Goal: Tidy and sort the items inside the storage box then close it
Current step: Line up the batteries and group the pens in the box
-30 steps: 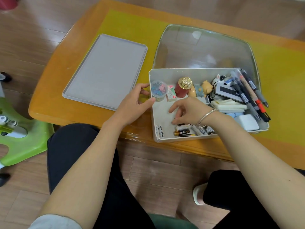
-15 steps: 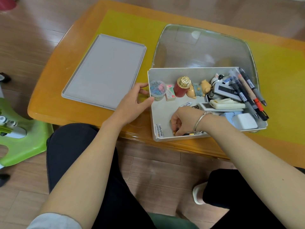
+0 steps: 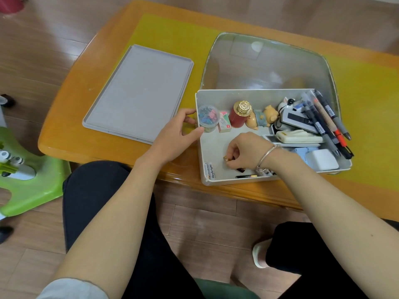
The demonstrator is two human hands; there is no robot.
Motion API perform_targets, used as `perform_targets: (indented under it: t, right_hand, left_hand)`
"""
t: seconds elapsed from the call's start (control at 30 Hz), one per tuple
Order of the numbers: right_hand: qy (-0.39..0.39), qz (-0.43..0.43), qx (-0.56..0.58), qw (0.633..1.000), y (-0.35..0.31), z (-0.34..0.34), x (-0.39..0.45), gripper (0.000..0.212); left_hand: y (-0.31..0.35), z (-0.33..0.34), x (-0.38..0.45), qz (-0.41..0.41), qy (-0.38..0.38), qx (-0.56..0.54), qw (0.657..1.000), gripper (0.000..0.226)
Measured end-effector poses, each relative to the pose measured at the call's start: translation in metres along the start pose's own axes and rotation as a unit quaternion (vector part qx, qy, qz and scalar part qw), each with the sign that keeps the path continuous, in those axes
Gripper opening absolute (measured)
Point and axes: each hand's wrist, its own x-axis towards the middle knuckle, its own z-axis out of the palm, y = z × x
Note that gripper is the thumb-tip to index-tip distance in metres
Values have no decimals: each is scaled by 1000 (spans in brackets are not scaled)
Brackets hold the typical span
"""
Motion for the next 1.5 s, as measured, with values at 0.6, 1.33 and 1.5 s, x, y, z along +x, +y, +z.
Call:
perform_targets:
  t: [0.6, 1.33, 1.5]
  right_hand:
    - [85, 57, 212, 972, -35, 15, 30, 9]
    - [18, 61, 166, 984, -25, 10, 25, 21]
    - [-141, 110, 151, 972, -25, 8, 17, 19]
  left_hand:
    - [-5, 2, 2, 13, 5, 3, 1000, 47]
    - [-8, 2, 2, 15, 7, 2, 1000, 48]
    - [-8, 2, 3, 11, 4, 3, 1000, 48]
